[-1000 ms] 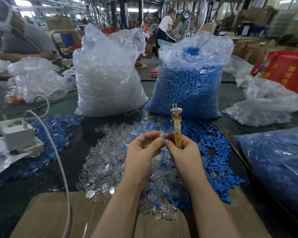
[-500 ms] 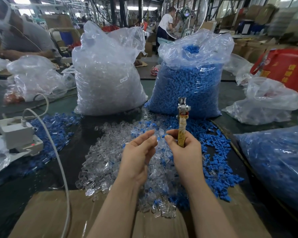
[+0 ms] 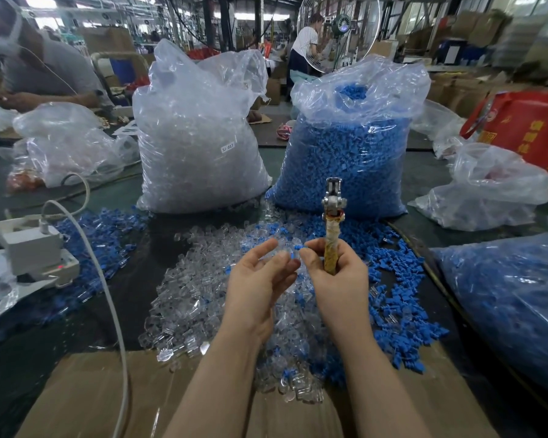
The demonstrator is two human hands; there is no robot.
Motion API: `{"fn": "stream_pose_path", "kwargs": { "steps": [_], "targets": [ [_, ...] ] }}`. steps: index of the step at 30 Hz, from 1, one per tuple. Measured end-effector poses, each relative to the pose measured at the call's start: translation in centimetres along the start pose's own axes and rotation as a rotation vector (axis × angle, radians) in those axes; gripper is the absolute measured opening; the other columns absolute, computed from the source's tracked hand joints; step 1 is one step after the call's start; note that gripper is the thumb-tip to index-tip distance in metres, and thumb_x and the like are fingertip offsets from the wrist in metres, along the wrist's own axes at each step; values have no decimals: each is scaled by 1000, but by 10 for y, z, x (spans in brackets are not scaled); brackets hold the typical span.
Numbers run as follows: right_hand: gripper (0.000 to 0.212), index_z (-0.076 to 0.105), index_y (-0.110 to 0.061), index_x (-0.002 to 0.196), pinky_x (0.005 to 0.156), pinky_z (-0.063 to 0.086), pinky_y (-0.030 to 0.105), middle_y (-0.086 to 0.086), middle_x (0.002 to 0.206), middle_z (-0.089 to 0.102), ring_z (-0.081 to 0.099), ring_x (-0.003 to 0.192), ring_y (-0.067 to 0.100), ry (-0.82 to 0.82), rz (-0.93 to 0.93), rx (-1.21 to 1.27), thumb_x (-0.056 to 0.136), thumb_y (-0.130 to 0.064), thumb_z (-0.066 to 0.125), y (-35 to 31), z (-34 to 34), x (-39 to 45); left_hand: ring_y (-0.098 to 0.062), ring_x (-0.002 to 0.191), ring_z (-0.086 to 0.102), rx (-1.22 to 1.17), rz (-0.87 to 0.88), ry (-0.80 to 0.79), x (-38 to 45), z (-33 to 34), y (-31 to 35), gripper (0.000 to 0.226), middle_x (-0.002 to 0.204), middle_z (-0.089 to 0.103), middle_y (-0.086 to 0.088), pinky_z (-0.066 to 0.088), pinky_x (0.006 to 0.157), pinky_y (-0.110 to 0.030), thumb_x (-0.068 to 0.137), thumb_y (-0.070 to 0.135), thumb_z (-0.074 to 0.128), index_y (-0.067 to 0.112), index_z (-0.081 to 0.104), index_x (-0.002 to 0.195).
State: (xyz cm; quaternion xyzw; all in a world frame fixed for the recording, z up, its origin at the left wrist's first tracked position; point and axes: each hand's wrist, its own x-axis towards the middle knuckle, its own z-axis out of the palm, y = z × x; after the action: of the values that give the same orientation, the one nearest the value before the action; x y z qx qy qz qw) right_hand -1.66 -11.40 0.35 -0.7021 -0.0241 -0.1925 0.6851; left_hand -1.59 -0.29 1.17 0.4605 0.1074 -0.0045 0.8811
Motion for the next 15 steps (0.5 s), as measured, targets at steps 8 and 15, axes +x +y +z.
{"fn": "stream_pose_path", "kwargs": {
  "steps": [8, 15],
  "targets": [
    [18, 64, -27, 83, 65, 48, 12, -13, 77, 67, 59, 67, -2, 13, -46, -30, 90, -12, 70, -1, 3, -2, -15, 72, 73, 5, 65, 102, 2, 0, -3, 12, 78, 76, -8, 57, 61, -22, 84, 2, 71, 4, 69, 96],
    [17, 64, -27, 84, 65, 49, 12, -11, 78, 66, 59, 68, 0, 9, -73, -34, 91, -13, 69, -2, 3, -3, -11, 76, 72, 94, 131, 83, 0, 1, -6, 13, 86, 76, -7, 54, 63, -17, 79, 4, 76, 12, 77, 89]
  ]
}}
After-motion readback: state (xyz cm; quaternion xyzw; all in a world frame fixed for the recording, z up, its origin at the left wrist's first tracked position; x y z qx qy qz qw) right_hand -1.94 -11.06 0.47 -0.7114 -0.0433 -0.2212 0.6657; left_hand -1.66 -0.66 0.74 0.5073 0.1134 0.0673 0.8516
